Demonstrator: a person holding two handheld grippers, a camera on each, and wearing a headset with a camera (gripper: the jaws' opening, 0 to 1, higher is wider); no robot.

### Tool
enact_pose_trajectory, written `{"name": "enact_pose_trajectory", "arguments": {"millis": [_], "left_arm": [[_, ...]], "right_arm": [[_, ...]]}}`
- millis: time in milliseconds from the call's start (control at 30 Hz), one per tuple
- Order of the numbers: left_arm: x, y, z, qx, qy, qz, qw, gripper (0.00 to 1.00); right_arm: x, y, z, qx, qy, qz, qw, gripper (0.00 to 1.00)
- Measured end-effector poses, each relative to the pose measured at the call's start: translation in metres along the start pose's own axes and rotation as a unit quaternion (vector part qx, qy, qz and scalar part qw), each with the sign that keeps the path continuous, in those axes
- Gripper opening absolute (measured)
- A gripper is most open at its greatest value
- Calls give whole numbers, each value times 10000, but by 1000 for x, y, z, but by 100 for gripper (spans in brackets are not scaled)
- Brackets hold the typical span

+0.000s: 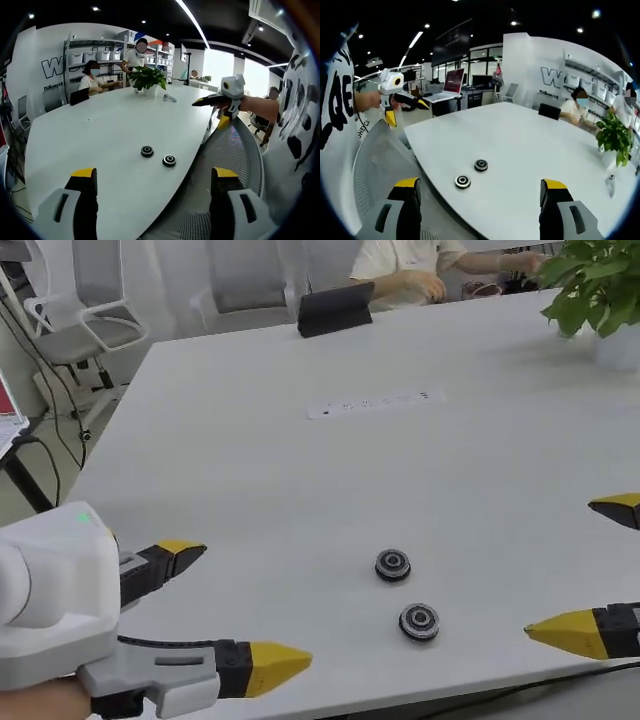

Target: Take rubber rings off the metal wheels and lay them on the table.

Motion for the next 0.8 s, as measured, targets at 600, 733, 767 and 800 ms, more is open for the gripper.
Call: {"name": "enact_pose_trajectory", "arguments": {"millis": [600,733,767,800], "left_arm": [[-7,7,9,-94,308,-134,9994,94],[-8,7,12,-51,335,-137,9993,94],[-8,7,12,-54,335,-128,9993,94],[-8,8,13,-58,339,-121,9993,94]], "right_arm": [[-17,-7,-10,-64,315,-205,9993,99],[-21,-9,-11,-105,318,-183,9993,99],[-23,-9,-11,-125,322,-173,9993,99],[-23,-9,-11,-136,324,-169,9992,99]]}}
Point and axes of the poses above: the centre of the closed fingertips' face, and the gripper's own axes: z roughly forward along the fingers, x roughly to its left, y roughly out of its top, the point moved 3 cm from there along -z, roughly backward along the fingers, and after that the axes turned 11 degrees about y, right-handed, at the moved point
